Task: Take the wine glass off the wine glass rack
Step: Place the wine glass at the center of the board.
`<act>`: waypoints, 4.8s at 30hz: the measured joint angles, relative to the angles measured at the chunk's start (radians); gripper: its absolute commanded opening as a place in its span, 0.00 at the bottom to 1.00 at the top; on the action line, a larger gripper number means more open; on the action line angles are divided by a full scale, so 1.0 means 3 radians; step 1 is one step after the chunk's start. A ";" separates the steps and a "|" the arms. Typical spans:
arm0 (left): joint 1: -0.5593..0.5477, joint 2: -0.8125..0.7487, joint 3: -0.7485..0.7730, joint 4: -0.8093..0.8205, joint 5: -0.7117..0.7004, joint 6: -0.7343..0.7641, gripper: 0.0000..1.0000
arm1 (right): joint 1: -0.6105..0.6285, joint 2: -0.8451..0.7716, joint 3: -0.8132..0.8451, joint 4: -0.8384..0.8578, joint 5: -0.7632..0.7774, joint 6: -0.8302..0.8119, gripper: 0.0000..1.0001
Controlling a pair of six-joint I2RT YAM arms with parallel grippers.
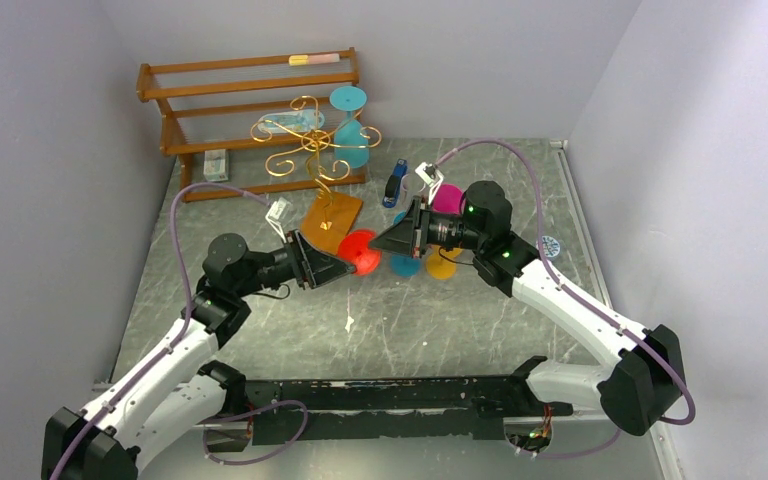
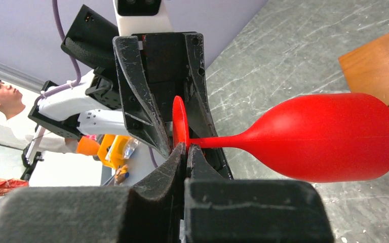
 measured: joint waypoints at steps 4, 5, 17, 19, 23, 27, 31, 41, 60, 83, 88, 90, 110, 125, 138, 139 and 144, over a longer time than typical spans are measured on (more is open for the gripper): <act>-0.0008 0.0000 -0.0041 0.0122 -0.0006 -0.0100 0.51 | 0.0000 0.0000 -0.0004 0.0019 0.0023 0.0015 0.00; -0.0008 -0.0001 -0.0045 0.0148 -0.0009 -0.0117 0.52 | 0.0000 0.0000 -0.0005 0.0024 0.0023 0.0022 0.00; -0.0074 0.0121 -0.0125 0.0565 -0.0020 -0.0388 0.36 | 0.0000 -0.0003 -0.0011 0.0027 0.0024 0.0025 0.00; -0.0104 0.0121 -0.0134 0.0600 -0.0024 -0.0407 0.34 | 0.0000 -0.0005 -0.0014 0.0027 0.0024 0.0025 0.00; -0.0149 0.0127 -0.0144 0.0674 -0.0033 -0.0448 0.26 | 0.0000 -0.0006 -0.0014 0.0028 0.0022 0.0028 0.00; -0.0169 0.0170 -0.0144 0.0744 -0.0034 -0.0479 0.16 | 0.0000 0.0001 -0.0013 0.0060 0.0009 0.0057 0.00; -0.0172 0.0179 -0.0144 0.0740 -0.0066 -0.0483 0.05 | 0.0000 0.0018 -0.0013 0.0088 -0.0006 0.0072 0.00; -0.0174 0.0200 -0.0111 0.0660 -0.0083 -0.0408 0.05 | 0.0000 0.0011 -0.0009 0.0066 0.0034 0.0062 0.30; -0.0184 -0.0094 0.0285 -0.0159 -0.0079 0.0815 0.05 | -0.0004 -0.0969 -0.0164 -0.0351 0.1934 -0.0128 0.78; -0.0189 -0.0684 0.0548 -0.2466 0.0778 0.4922 0.05 | -0.0521 -0.0047 0.0776 -0.0993 0.0099 -0.0458 0.80; -0.0189 -0.0591 0.0684 -0.2777 0.0361 0.5445 0.05 | -0.0528 0.0201 0.1102 -0.1158 -0.0406 -0.0593 0.77; -0.0191 -0.0573 0.0721 -0.2852 0.0217 0.5632 0.05 | -0.0528 0.0282 0.1197 -0.1259 -0.0492 -0.0645 0.76; -0.0465 -0.0412 0.0725 -0.2860 0.0243 0.6254 0.05 | -0.0514 0.0769 0.1661 -0.1504 -0.0715 -0.0595 0.66; -0.0682 -0.0266 0.0779 -0.2847 0.0116 0.6274 0.05 | -0.0027 0.1226 0.2342 -0.2625 -0.0855 -0.1399 0.47; -0.0722 -0.0186 0.0894 -0.2998 0.0064 0.6386 0.05 | -0.0056 0.1212 0.2213 -0.2494 -0.1153 -0.1364 0.17; -0.0726 -0.0174 0.0903 -0.3015 0.0058 0.6397 0.05 | -0.0056 0.1209 0.2201 -0.2492 -0.1155 -0.1361 0.13; -0.0727 -0.0135 0.0918 -0.3042 0.0057 0.6423 0.05 | -0.0061 0.1191 0.2171 -0.2481 -0.1184 -0.1328 0.06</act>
